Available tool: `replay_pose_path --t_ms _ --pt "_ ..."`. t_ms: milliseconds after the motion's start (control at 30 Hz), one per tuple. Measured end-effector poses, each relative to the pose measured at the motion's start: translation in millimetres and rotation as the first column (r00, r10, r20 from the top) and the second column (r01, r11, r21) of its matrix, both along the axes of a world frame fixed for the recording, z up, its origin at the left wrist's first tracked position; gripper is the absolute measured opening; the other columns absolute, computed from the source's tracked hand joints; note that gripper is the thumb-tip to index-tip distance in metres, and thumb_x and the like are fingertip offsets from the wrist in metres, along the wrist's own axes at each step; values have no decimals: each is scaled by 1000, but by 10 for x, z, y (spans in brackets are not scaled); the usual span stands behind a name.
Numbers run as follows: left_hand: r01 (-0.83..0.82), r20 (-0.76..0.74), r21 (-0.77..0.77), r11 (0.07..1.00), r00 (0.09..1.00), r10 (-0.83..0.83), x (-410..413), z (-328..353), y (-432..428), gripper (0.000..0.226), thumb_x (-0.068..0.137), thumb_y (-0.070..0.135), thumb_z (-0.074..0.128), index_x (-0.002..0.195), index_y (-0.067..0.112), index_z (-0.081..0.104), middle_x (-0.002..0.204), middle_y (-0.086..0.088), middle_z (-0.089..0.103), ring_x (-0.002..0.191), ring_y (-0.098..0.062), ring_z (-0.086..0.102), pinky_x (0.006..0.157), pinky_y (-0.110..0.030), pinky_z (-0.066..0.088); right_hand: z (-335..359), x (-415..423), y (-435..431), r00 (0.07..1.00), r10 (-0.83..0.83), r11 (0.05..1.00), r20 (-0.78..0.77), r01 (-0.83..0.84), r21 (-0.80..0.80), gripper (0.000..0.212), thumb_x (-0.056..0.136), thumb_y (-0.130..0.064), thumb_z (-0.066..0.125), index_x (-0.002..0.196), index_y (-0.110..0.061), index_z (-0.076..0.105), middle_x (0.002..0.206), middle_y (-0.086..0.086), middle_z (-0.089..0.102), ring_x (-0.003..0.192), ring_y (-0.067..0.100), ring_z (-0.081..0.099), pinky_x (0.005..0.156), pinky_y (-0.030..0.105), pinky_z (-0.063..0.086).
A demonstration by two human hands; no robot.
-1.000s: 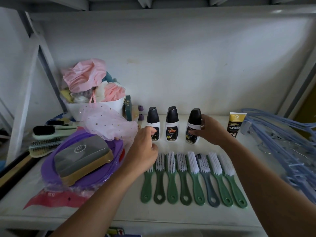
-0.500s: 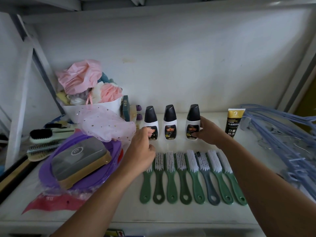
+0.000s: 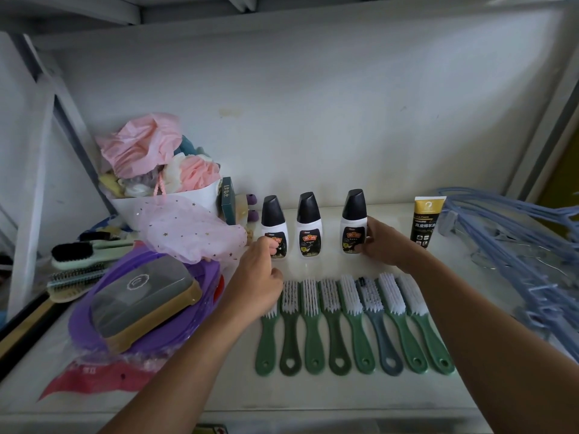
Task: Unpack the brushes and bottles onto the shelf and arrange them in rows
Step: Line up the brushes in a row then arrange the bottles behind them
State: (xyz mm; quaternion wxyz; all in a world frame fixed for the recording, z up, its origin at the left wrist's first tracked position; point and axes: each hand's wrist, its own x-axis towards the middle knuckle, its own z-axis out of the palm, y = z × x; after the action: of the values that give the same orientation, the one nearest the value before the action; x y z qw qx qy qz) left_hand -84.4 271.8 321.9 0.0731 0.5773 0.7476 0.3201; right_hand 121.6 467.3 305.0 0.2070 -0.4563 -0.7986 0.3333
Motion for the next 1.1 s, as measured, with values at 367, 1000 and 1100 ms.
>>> replay_pose_path --t_ms 367,1000,1100 --pt "29 13 29 999 999 -29 43 -14 81 44 93 1 49 134 15 45 136 0 50 126 -14 45 92 -17 28 81 247 67 999 -26 995 -32 22 -100 45 79 -7 80 117 -9 57 110 10 69 98 25 71 92 46 56" --pt "112 38 64 992 993 -114 295 -72 242 42 92 2 50 131 16 45 134 4 49 127 -13 44 94 -20 30 281 972 -61 783 -378 923 493 361 134 47 93 -35 64 117 4 55 101 19 68 81 26 65 67 29 49" --pt "113 37 73 991 993 -116 277 -83 245 42 92 3 50 130 17 45 133 4 50 127 -13 45 93 -20 30 204 986 -9 825 -463 884 323 455 106 104 82 -46 76 149 7 18 120 25 60 100 33 64 82 40 50"
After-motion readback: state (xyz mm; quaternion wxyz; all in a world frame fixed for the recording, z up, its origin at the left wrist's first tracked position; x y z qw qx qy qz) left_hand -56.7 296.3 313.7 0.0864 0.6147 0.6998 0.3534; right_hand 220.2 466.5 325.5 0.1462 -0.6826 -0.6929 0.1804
